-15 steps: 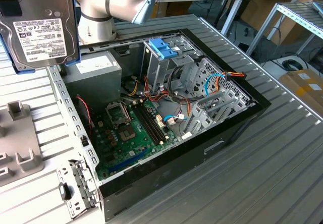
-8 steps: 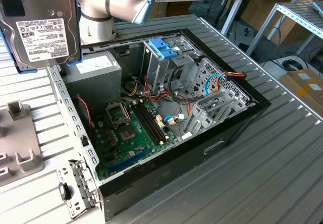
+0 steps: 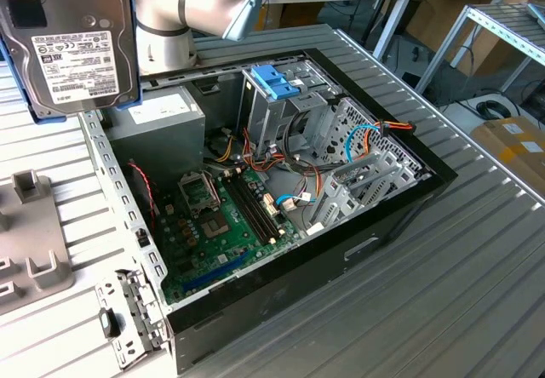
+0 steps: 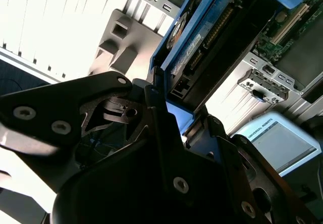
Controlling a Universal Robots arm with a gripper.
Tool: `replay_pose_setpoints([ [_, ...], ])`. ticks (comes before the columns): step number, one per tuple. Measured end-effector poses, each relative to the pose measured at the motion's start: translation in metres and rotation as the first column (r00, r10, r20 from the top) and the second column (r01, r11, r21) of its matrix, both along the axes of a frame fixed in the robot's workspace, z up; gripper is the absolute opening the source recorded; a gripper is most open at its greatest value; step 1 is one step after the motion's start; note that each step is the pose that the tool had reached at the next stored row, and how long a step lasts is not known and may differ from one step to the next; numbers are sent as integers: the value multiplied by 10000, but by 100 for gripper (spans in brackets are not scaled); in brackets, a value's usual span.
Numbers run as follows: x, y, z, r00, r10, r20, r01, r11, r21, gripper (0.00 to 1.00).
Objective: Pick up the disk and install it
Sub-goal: 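Pick up the disk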
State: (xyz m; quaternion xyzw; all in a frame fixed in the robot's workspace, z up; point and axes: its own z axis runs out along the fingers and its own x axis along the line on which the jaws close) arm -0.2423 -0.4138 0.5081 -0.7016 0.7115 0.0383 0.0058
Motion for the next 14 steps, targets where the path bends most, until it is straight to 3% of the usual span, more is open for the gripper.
replay_pose_setpoints([
  [14, 43, 0, -3, 10000, 0, 0, 0, 10000, 1, 37],
])
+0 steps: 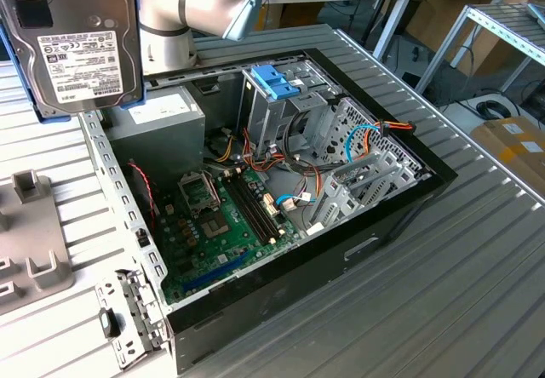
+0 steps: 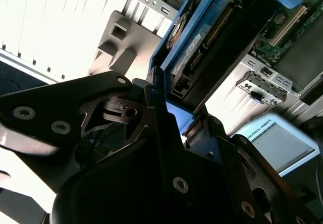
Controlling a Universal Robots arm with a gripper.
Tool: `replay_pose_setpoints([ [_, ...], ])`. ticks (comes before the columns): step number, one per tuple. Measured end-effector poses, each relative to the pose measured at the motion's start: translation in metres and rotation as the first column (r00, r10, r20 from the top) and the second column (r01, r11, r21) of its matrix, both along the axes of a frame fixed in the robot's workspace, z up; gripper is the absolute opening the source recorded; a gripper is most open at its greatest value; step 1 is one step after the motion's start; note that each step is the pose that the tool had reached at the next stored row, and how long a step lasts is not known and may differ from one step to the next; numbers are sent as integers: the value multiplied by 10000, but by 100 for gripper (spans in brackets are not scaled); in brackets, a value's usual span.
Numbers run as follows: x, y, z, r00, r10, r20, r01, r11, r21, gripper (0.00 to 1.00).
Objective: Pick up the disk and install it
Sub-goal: 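Pick up the disk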
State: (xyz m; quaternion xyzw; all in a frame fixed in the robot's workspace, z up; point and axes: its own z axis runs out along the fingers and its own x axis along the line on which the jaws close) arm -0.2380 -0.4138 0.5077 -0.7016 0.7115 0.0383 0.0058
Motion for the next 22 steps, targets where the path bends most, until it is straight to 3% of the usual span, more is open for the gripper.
replay_pose_setpoints([
  [22, 108, 0, -7, 10000, -1, 0, 1, 10000, 0, 37],
])
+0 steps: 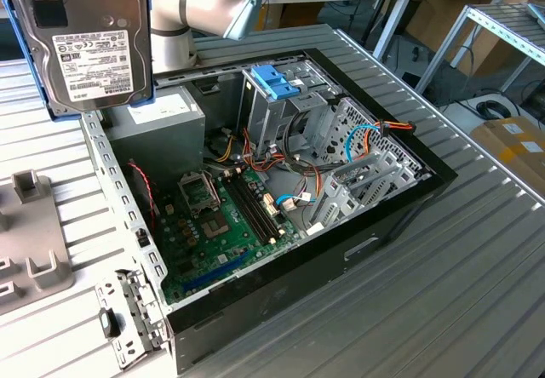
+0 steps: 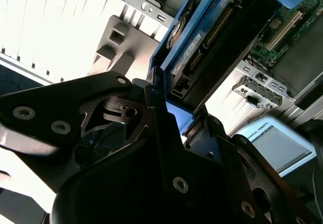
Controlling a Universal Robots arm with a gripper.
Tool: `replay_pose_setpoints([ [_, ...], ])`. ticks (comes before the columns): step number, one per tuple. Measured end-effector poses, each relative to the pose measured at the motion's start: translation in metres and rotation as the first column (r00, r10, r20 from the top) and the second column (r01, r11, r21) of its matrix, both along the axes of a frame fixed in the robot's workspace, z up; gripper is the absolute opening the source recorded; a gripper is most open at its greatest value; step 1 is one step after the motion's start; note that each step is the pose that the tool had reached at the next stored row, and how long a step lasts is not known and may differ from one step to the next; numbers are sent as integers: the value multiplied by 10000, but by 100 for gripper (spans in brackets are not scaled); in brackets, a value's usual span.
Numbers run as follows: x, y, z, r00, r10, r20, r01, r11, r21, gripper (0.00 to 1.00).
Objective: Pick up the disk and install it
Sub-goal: 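Pick up the disk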
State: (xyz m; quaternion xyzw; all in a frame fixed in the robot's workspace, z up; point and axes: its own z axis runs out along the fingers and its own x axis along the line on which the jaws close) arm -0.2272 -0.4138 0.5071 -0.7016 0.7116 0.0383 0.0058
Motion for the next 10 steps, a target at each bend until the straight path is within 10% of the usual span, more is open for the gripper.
replay_pose_setpoints([
  [10, 52, 0, -4, 10000, 0, 0, 0, 10000, 0, 37],
])
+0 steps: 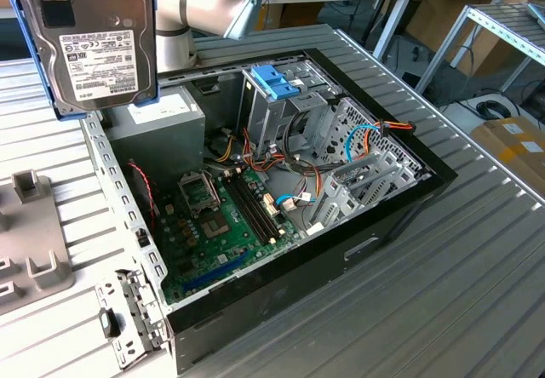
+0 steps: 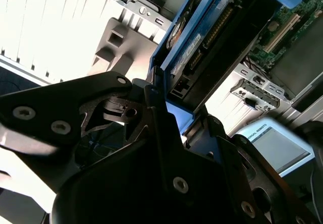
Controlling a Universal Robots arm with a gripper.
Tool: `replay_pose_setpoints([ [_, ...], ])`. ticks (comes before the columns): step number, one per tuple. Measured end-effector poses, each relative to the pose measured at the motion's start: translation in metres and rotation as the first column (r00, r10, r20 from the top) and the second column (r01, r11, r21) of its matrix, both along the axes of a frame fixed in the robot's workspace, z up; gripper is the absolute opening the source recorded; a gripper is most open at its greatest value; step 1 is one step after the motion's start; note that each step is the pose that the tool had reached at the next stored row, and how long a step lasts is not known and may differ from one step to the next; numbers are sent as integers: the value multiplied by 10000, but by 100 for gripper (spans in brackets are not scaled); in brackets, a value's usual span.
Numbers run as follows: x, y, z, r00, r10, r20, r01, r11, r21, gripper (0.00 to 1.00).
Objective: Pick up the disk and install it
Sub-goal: 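Pick up the disk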
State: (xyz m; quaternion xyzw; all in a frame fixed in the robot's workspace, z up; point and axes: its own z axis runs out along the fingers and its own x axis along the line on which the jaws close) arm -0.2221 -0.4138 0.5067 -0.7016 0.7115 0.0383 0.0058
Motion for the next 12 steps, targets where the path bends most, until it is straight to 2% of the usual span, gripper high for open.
replay_pose_setpoints([
  [12, 59, 0, -2, 10000, 0, 0, 0, 10000, -1, 37],
])
